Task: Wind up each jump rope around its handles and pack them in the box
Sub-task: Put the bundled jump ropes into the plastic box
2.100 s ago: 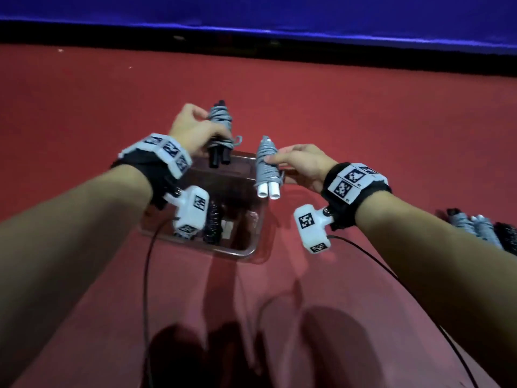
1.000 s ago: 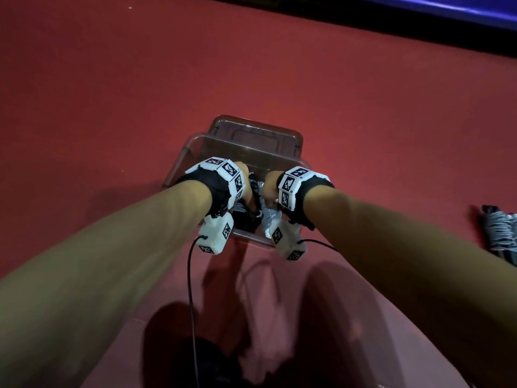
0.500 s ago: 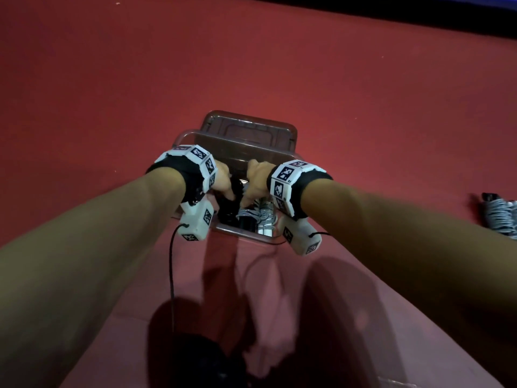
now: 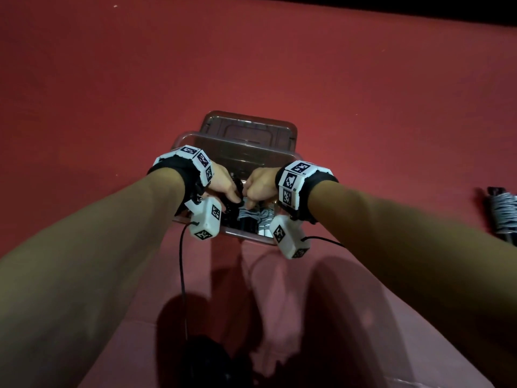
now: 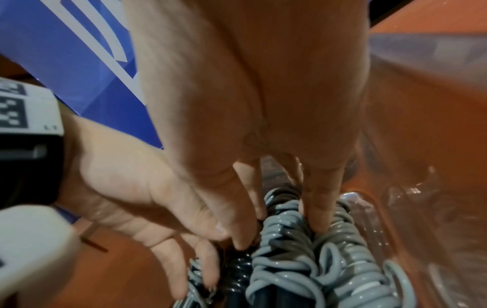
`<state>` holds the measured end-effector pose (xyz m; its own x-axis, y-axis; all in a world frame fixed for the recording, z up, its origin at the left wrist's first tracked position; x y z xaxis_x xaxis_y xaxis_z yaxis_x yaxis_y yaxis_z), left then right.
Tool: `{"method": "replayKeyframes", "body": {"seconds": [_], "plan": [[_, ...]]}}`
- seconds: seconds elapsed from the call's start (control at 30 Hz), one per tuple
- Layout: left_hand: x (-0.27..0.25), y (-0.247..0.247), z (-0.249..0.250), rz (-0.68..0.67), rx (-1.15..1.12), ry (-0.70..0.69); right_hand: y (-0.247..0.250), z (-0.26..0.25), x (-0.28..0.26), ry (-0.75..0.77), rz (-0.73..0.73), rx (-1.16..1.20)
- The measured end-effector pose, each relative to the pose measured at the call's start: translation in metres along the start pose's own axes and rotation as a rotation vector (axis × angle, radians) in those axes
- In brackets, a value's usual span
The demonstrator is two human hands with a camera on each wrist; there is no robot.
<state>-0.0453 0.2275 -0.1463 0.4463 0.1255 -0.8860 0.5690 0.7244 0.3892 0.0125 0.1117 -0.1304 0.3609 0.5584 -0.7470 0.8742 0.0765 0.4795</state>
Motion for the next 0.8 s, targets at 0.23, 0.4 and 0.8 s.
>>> {"method": "replayKeyframes", "body": {"seconds": [0.23, 0.4, 0.8], "plan": [[-0.014, 0.011, -0.002, 0.069, 0.080, 0.040, 0.001, -0.003, -0.006, -0.004, 0.052, 0.043], [-0.009, 0.003, 0.007, 0.074, 0.284, 0.060, -0.017, -0.009, -0.008, -0.066, -0.095, 0.000], [-0.030, 0.015, 0.024, 0.127, 0.374, 0.076, -0.026, -0.010, -0.013, 0.035, -0.176, 0.089]]}}
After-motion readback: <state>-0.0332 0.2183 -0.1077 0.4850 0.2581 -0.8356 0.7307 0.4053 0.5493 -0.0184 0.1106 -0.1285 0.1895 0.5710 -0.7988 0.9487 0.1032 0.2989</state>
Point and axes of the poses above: each hand's wrist, its own x-axis towards the middle knuckle, its own y-axis out of the back of the hand, z = x × y, the point moved 4 cm from there along x, towards the middle knuckle, and after that the axes turned 10 degrees about x, right-handed, at the moved point
